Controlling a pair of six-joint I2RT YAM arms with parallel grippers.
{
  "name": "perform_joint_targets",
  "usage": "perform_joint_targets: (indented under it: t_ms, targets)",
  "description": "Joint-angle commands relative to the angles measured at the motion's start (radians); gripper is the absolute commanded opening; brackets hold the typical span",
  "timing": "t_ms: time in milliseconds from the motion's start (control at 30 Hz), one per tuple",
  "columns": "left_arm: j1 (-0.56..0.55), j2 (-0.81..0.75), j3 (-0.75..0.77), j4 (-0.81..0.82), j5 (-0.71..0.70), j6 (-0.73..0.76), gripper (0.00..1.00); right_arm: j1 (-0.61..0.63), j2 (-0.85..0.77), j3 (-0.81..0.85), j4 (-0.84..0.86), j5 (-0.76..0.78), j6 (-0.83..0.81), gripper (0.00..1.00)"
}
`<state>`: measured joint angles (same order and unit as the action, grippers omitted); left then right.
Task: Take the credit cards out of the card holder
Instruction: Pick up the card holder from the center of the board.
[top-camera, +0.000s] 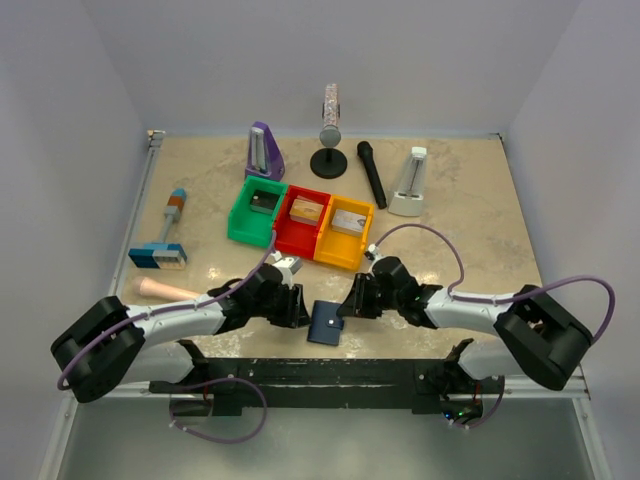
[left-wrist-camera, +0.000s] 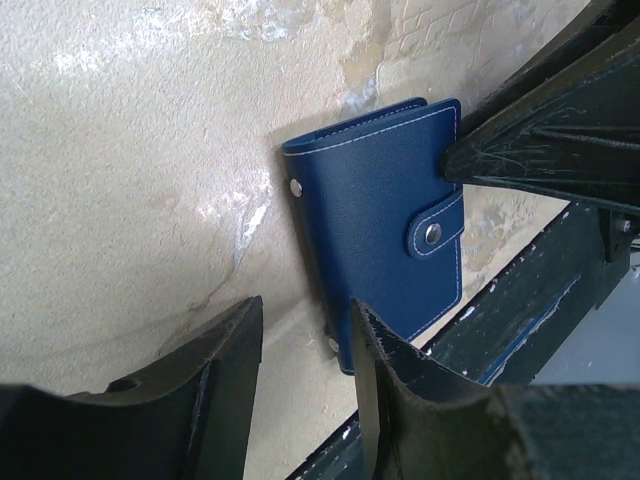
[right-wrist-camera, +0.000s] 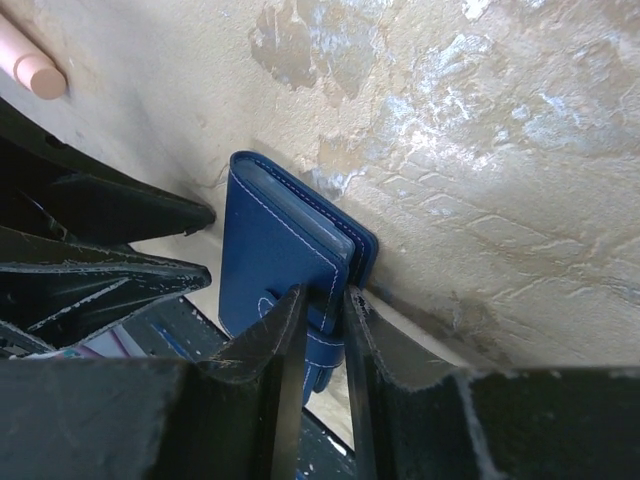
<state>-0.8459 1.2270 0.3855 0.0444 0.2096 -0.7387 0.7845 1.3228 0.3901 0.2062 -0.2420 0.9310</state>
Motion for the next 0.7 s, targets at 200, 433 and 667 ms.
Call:
perform_joint_targets:
  t_ms: [200,433,667]
  targets:
    - [-0.004,0.022,0.024,0.045,0.017,0.021,0.44,-0.005,0.029,0.003,0.088,-0.069,-0.003,0.16]
    - [-0.004,0.022,0.023,0.046,0.013,0.019,0.43,-0.007,0.035,0.003,0.099,-0.094,0.0,0.0]
    - [-0.004,-0.021,0.001,0.034,-0.033,0.001,0.49,-0.008,-0.045,-0.026,0.078,-0.076,-0.023,0.0]
